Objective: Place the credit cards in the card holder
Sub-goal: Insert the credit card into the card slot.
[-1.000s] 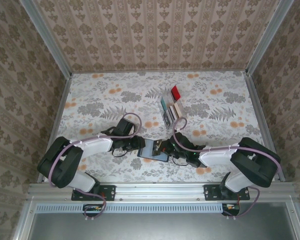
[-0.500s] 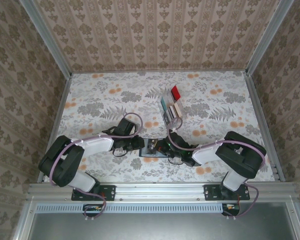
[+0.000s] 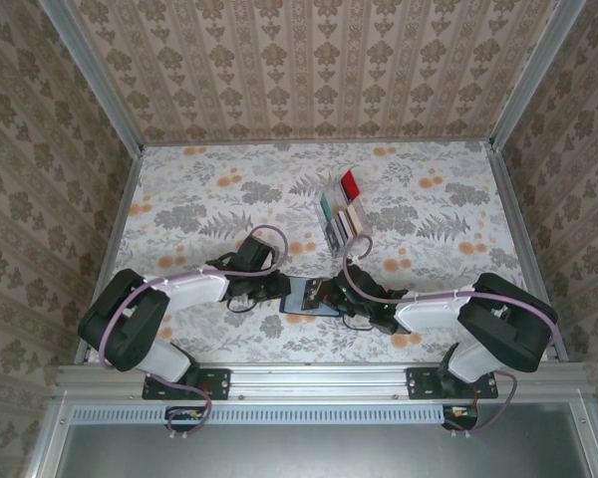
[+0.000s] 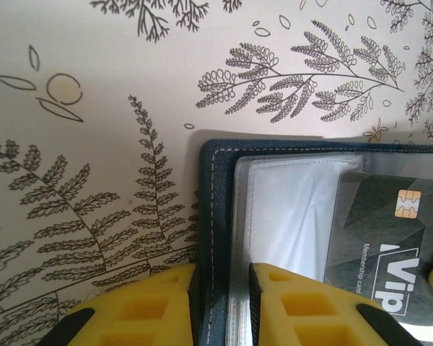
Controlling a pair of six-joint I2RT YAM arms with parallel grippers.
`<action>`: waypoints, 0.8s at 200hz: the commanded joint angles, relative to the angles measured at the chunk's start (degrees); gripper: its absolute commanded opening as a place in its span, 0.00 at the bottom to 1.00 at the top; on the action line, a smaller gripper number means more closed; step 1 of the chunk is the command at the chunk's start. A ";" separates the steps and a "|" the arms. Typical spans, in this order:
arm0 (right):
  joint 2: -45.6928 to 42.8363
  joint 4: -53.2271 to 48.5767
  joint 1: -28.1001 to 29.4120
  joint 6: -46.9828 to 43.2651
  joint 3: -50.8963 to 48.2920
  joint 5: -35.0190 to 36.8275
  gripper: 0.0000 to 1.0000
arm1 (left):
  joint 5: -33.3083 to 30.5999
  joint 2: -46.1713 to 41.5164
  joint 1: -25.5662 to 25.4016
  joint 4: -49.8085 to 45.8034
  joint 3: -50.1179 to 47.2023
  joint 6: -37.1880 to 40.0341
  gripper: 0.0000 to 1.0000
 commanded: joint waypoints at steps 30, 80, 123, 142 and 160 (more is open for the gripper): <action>2.91 -0.43 1.08 1.05 0.52 -0.93 0.00 | -0.52 1.30 -0.39 -2.64 0.35 0.14 0.25; 5.79 2.66 1.05 0.86 1.66 -3.51 0.00 | -0.71 0.73 -0.49 -2.19 -0.07 -0.53 0.24; 3.70 -0.57 0.24 0.50 0.92 -2.75 0.00 | -1.18 0.50 -0.41 -3.48 0.51 -0.02 0.24; -1.09 -3.82 -0.76 0.26 -1.14 -0.47 0.00 | -1.78 0.00 -0.48 -3.97 0.45 -0.01 0.24; -5.13 -8.44 -1.75 -1.79 -1.11 -0.54 0.00 | -2.02 -0.01 -0.39 -3.64 0.19 -0.29 0.24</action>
